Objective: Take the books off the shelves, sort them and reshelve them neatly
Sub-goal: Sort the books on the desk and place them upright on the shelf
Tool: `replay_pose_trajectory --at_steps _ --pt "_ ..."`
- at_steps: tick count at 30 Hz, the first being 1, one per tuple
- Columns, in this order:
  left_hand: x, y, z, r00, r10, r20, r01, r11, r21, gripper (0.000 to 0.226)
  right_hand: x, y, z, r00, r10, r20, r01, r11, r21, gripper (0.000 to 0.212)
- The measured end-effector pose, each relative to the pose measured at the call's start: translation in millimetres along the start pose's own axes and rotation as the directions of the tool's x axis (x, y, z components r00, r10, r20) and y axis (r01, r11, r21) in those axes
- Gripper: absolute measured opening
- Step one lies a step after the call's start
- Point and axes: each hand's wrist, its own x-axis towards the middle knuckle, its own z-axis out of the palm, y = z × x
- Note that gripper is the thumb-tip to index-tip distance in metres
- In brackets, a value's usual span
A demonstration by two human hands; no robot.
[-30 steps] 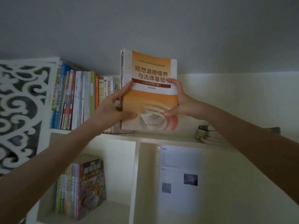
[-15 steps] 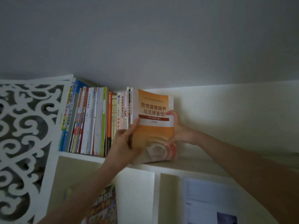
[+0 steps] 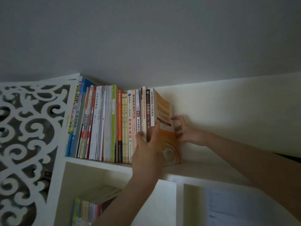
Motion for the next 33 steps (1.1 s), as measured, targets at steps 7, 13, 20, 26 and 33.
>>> replay_pose_trajectory --at_steps 7,13,20,26,33 --pt "3.1 3.4 8.2 0.998 0.065 0.023 -0.069 0.954 0.292 0.096 -16.6 7.6 14.5 0.995 0.059 0.076 -0.052 0.995 -0.090 0.123" --pt "15.2 -18.5 27.9 0.978 0.201 -0.062 -0.181 0.955 0.236 0.095 -21.6 17.0 24.5 0.988 0.130 0.086 -0.105 0.964 -0.245 0.138" --pt "25.5 -20.7 14.4 0.958 0.040 0.283 -0.111 0.965 0.237 0.110 -19.4 27.5 16.7 0.989 0.067 0.134 -0.029 0.963 -0.267 0.128" --pt "22.8 -14.1 34.2 0.989 0.136 -0.061 -0.118 0.965 0.234 0.067 -15.5 22.9 20.5 0.995 0.089 0.047 -0.052 0.856 -0.514 0.126" --pt "19.1 -12.9 36.6 0.998 0.052 0.023 -0.057 0.962 0.267 0.080 -35.1 5.2 12.5 0.991 0.125 -0.044 -0.122 0.731 -0.672 0.109"
